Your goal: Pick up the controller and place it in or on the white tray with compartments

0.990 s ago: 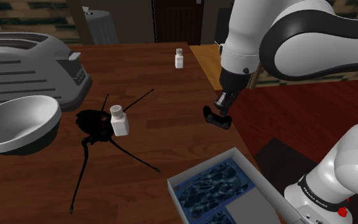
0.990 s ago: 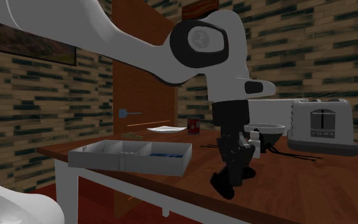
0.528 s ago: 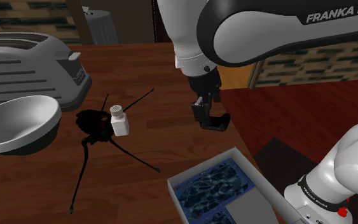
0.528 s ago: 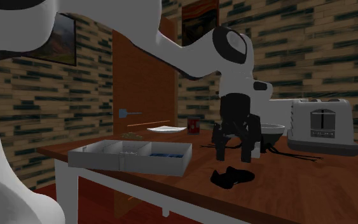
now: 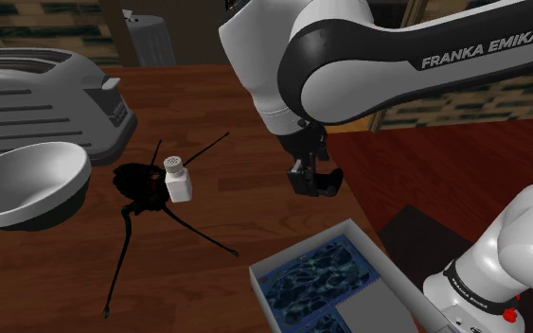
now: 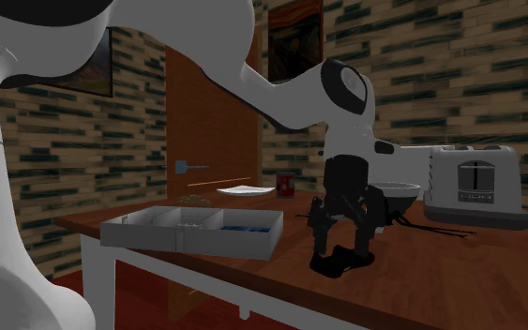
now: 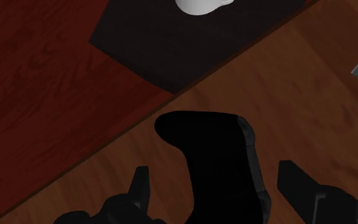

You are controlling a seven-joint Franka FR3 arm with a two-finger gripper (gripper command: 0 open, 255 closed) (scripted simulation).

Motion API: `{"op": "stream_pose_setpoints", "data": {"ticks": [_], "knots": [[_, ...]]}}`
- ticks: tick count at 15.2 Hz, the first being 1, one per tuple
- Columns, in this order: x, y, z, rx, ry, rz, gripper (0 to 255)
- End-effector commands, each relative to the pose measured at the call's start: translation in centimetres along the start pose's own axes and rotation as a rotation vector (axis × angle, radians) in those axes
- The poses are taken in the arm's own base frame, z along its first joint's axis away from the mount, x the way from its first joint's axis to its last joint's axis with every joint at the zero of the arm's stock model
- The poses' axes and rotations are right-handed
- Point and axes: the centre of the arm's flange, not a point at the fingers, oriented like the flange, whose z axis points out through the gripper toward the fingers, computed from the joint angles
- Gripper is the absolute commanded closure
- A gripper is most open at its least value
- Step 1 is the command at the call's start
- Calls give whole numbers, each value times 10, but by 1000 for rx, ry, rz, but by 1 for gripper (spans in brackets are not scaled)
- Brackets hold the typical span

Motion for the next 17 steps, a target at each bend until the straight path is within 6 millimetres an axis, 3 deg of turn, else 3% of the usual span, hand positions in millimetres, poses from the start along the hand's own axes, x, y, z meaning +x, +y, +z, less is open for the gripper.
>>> {"op": "stream_pose_setpoints", "data": {"ticks": [1,8,9,17], "knots": [[1,1,5,0,0,0,0],[1,1,5,0,0,0,0],[1,1,5,0,0,0,255],[1,1,6,0,0,0,255]]}}
